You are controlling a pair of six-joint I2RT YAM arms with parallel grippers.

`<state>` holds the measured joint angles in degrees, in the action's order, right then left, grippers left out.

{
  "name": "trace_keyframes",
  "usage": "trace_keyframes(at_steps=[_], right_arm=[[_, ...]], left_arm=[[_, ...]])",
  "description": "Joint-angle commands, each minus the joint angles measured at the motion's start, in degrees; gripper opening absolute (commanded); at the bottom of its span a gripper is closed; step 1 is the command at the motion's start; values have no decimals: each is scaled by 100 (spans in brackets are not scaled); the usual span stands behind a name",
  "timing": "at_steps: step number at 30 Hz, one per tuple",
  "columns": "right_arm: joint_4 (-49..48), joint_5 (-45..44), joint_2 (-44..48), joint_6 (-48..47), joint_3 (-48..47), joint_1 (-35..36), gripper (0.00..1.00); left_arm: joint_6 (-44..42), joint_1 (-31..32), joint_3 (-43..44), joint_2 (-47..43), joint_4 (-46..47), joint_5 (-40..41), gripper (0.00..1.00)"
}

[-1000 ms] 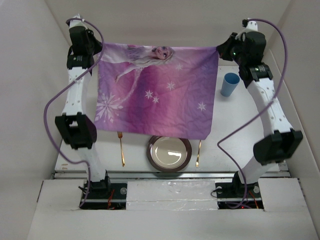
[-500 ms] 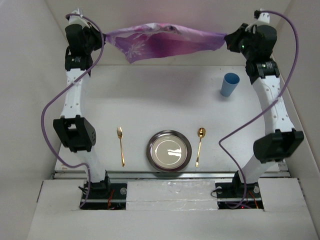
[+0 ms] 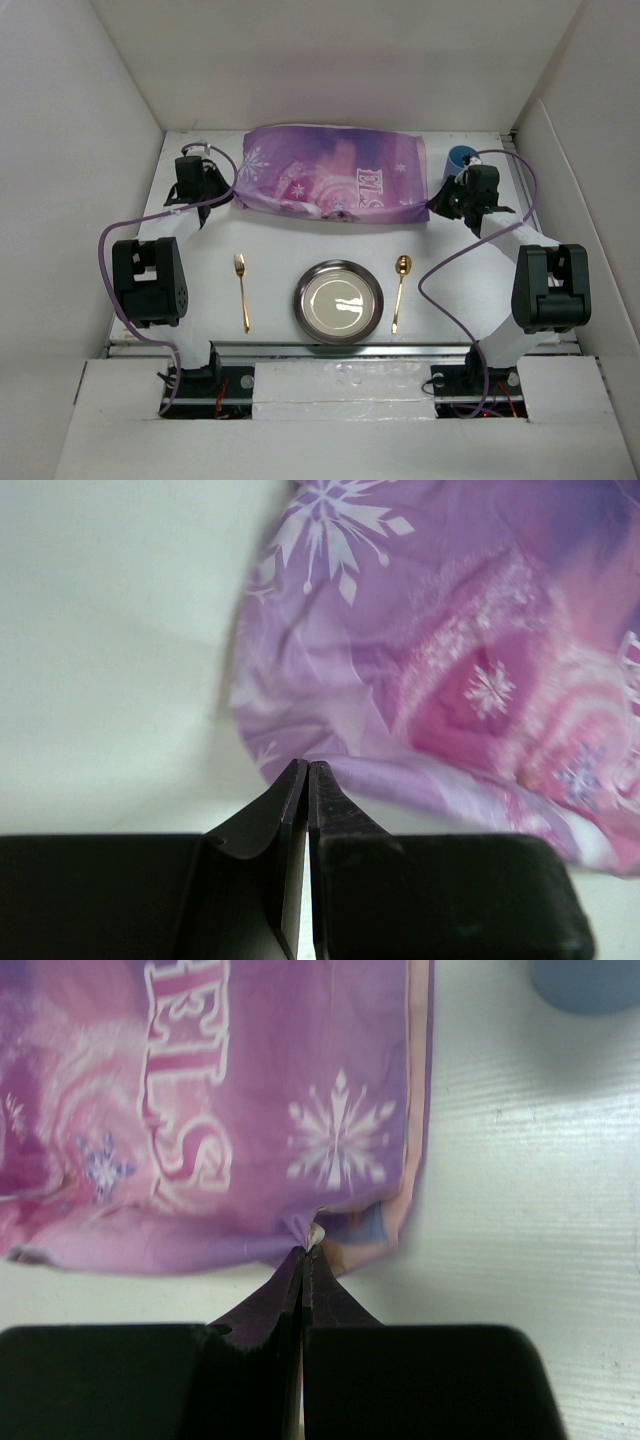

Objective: Set the dinner table for one person

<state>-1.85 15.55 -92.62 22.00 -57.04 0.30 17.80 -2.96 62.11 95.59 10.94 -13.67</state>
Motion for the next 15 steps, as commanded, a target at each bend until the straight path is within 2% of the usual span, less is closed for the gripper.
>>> trace_keyframes(at_steps=[1, 6, 10, 15], right_arm=[[-563, 185, 358, -134, 25, -91, 0], [-150, 264, 411, -292, 140, -205, 0], [-88, 203, 446, -275, 333, -266, 0], [-80, 71, 543, -187, 641, -267, 0]], left_arm=[[-339, 59, 21, -199, 235, 242, 0], [-286, 112, -322, -137, 111, 409, 0], [-418, 173, -313, -93, -468, 550, 0], [-453, 393, -208, -190, -1076, 1182, 0]])
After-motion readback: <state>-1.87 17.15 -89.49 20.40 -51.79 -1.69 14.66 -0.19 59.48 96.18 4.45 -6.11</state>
